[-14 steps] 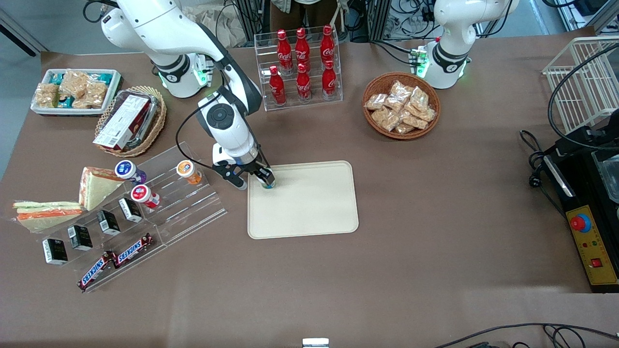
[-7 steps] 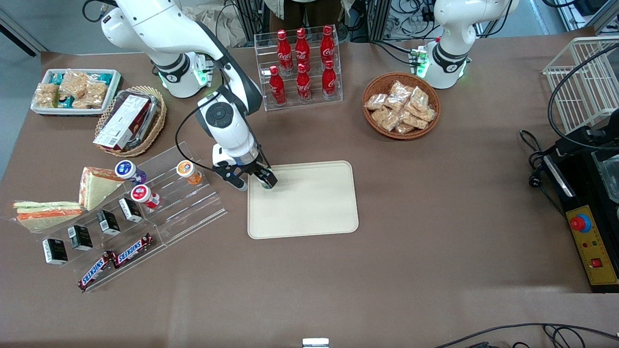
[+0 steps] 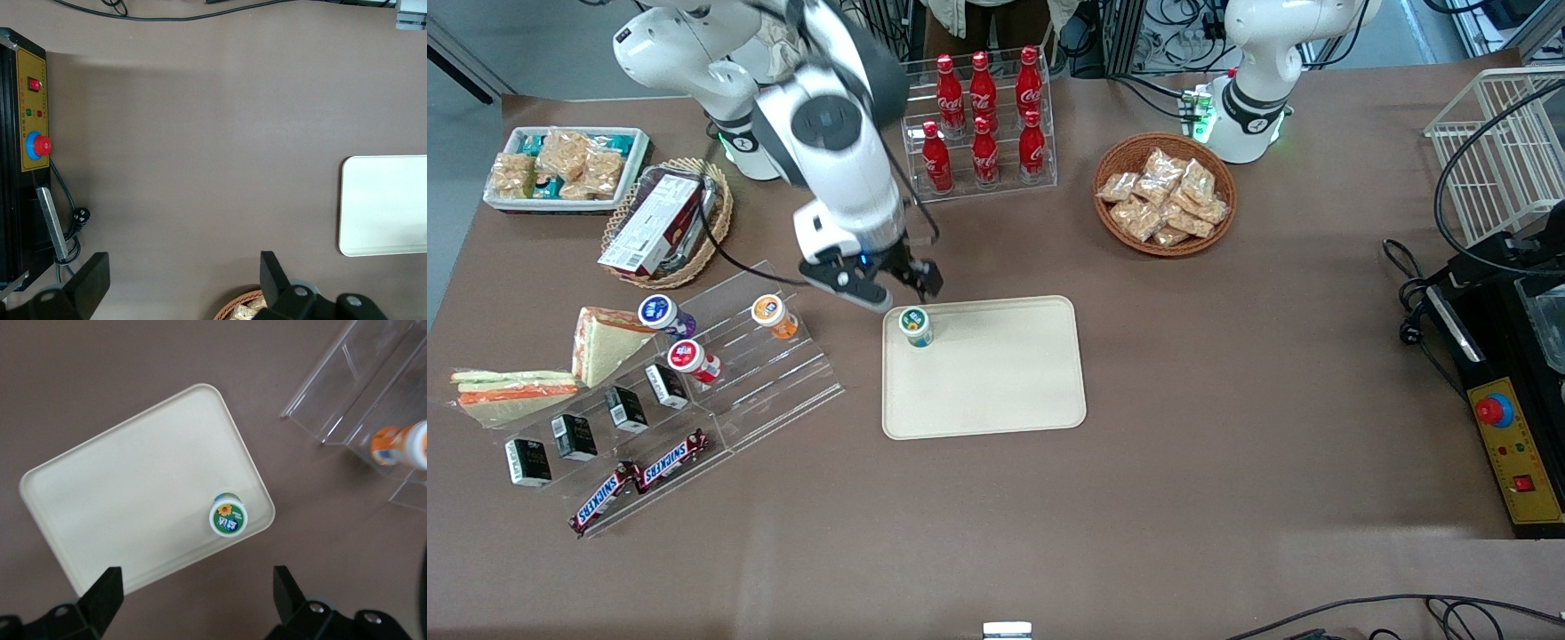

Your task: Place green gum on tray

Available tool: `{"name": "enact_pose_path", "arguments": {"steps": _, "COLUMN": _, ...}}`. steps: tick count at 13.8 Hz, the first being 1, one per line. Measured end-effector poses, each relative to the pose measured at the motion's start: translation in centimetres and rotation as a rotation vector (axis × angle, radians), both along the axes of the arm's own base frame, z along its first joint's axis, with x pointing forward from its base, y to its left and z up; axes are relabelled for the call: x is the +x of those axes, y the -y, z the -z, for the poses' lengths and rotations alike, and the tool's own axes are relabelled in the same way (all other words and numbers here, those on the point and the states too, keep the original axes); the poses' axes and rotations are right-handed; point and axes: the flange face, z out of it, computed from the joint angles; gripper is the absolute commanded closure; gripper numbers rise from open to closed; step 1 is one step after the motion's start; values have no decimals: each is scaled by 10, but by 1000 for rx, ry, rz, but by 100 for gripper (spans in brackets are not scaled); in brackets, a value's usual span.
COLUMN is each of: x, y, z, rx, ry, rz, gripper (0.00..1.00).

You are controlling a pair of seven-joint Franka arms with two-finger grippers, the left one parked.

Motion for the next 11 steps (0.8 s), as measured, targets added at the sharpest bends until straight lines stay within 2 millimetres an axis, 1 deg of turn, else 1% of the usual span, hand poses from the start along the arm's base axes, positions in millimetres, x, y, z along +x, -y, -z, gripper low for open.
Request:
{"name": "enact_pose_path", "arguments": {"steps": 1, "x": 0, "y": 13, "z": -36, "rx": 1, "ry": 9, "rz": -56, "gripper": 0}}
{"name": "enact_pose_path", "arguments": {"steps": 2, "x": 3, "y": 33, "z": -67, "rx": 2, "ry": 22, "rz": -111, "gripper": 0}}
{"name": "enact_pose_path", "arguments": {"steps": 3, "x": 7, "y": 56, "z": -92, "rx": 1, "ry": 40, "rz": -168, "gripper": 0}}
{"name": "enact_pose_path", "arguments": {"steps": 4, "x": 12, "y": 84, "z": -112, "rx": -5, "ry": 60, "rz": -231, "gripper": 0}}
{"name": "enact_pose_path", "arguments": {"steps": 5, "x": 17, "y": 115, "z": -127, "rx": -18, "ry": 74, "rz": -299, "gripper": 0}}
{"name": "enact_pose_path", "arguments": {"steps": 7, "x": 31, "y": 181, "z": -144, "rx": -48, "ry": 86, "rz": -410, "gripper": 0}}
{"name": "enact_pose_path", "arguments": {"steps": 8, "x": 39, "y": 214, "z": -148, "rx": -59, "ry": 85, "rz": -436, "gripper": 0}}
{"name": "enact_pose_path", "arguments": {"steps": 9, "x": 47, "y": 247, "z": -148, "rx": -65, "ry": 83, "rz": -444, "gripper": 0}}
{"name": "enact_pose_path", "arguments": {"steps": 11, "x": 60, "y": 309, "z": -143, "rx": -61, "ry": 71, "rz": -402, "gripper": 0}}
